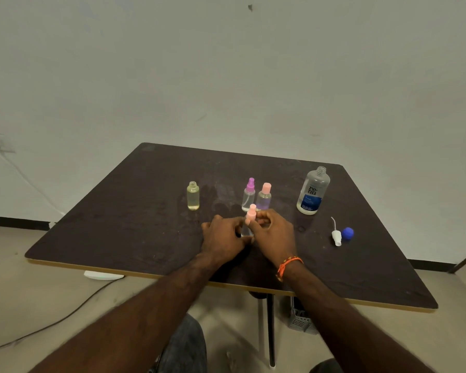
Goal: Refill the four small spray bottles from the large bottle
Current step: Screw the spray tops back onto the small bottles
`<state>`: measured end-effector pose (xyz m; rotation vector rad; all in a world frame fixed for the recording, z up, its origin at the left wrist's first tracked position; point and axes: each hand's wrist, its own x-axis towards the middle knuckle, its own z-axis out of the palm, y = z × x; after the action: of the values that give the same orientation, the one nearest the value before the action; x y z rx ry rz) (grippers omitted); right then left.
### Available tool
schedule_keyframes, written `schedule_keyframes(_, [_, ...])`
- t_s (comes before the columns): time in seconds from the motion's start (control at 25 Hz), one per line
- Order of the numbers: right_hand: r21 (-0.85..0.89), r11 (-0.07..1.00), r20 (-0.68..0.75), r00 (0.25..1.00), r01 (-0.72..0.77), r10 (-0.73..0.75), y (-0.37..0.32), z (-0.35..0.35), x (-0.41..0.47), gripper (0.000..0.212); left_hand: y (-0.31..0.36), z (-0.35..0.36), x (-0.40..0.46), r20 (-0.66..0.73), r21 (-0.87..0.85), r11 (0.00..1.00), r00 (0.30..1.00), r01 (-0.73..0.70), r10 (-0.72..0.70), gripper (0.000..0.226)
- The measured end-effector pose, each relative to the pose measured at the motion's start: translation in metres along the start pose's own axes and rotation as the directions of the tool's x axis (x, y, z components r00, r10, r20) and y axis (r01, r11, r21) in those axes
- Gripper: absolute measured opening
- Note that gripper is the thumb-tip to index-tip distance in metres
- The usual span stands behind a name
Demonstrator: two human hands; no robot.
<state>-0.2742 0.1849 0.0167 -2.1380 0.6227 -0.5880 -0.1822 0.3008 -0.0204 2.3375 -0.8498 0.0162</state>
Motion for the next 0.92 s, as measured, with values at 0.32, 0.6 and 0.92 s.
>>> schedule_keyframes(0.32, [0.168,0.981,0.117,0.99,-0.099,0.08,-0.011,0.037,0.028,0.046,-0.009,-0.016,0.044,-0.106,0.122,0.986,0.989,0.111,-0.099,0.019])
schedule_keyframes(0.6, [0.159,0.985,0.174,0.984,-0.061,0.033,-0.009,0.05,0.045,0.064,-0.006,-0.004,0.087,-0.066,0.207,0.962,0.984,0.177,-0.167,0.015])
schedule_keyframes(0.92, [0.127,0.991,0.126,0.992,-0.03,0.014,-0.002,0.039,0.034,0.052,-0.001,-0.008,0.075,-0.122,0.125,0.978,0.981,0.168,-0.152,0.033])
